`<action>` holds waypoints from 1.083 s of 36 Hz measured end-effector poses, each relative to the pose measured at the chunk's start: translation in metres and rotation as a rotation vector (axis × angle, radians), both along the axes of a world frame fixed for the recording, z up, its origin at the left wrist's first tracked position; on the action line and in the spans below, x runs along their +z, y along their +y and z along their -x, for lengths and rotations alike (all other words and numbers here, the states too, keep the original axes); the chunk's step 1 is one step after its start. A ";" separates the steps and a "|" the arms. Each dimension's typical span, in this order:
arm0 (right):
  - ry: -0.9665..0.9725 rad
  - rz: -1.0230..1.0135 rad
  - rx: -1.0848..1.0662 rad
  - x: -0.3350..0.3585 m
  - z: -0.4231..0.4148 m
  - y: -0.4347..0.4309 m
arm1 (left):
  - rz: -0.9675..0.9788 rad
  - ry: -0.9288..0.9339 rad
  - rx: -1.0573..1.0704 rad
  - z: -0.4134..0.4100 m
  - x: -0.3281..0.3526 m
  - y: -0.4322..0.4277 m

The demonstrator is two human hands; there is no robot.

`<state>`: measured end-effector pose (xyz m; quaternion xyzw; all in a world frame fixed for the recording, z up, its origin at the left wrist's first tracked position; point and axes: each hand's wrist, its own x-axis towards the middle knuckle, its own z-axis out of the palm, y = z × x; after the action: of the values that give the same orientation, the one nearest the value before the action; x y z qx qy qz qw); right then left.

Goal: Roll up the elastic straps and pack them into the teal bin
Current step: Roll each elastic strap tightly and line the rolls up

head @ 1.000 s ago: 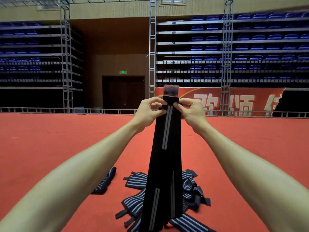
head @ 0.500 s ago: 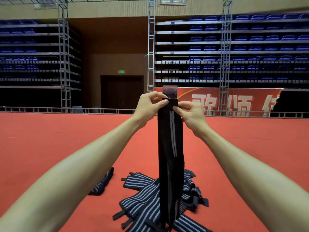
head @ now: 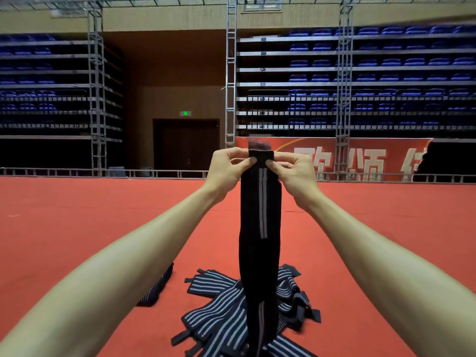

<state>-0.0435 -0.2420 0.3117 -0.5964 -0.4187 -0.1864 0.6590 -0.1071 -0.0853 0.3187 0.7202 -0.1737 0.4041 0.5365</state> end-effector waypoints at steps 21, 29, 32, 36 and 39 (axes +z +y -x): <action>0.025 -0.065 0.008 0.005 0.004 0.007 | 0.010 -0.030 0.014 0.003 0.004 0.005; 0.010 -0.097 -0.033 0.002 0.006 0.010 | 0.009 -0.030 0.028 0.003 0.005 0.007; 0.004 -0.101 -0.042 0.002 0.007 0.011 | 0.023 -0.016 0.012 0.002 0.002 0.009; -0.026 -0.112 -0.060 0.002 0.011 0.012 | 0.075 0.034 -0.059 0.004 0.001 0.008; -0.014 -0.131 -0.097 0.002 0.008 0.014 | 0.114 0.074 -0.088 0.005 0.000 0.009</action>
<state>-0.0520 -0.2284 0.3134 -0.5704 -0.3807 -0.2491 0.6839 -0.1121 -0.0765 0.3183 0.6948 -0.1619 0.3624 0.5998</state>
